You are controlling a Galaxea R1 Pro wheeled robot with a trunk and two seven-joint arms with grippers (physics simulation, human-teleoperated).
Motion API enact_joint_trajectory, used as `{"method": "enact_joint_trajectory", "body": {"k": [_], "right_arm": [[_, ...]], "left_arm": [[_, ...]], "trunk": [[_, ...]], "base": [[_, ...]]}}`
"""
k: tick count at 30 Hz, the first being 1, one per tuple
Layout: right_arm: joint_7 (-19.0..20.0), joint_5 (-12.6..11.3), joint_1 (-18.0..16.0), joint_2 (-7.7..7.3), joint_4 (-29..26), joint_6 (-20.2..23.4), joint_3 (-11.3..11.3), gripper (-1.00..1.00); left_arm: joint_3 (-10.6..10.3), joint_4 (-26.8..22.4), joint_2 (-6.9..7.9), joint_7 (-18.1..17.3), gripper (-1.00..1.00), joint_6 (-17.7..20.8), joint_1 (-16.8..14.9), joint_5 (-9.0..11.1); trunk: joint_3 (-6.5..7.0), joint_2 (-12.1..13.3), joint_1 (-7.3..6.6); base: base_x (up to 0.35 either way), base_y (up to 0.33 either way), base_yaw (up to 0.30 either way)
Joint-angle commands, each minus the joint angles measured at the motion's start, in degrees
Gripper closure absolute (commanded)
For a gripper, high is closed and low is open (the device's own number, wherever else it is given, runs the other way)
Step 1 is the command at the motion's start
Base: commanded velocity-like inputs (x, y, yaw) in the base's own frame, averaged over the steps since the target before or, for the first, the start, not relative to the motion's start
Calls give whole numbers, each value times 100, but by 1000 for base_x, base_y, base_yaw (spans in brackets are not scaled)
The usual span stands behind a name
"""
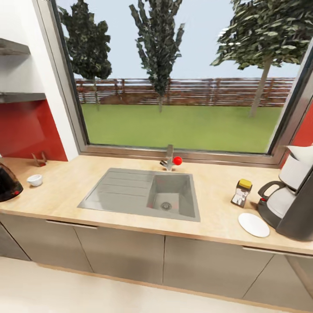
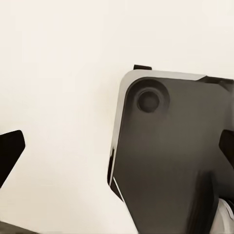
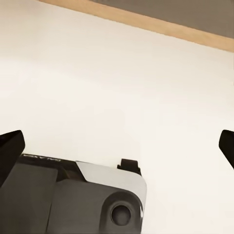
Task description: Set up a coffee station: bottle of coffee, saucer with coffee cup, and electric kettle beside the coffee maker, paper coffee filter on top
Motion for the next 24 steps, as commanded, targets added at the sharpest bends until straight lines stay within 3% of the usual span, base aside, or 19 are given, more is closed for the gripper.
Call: {"method": "enact_joint_trajectory", "body": {"k": [1,24], "right_arm": [[12,-59,-5,-3,3,-23,36,-100],[35,-60,-5,-3,3,-18,36,-100]], "left_arm": [[-34,5,0,9,-100,-19,-6,43],[-33,-2,9,9,-100,-22,-6,43]], "trunk": [[-17,-13,3],[-80,-13,3]], "base": [[0,314,272],[19,317,273]]}}
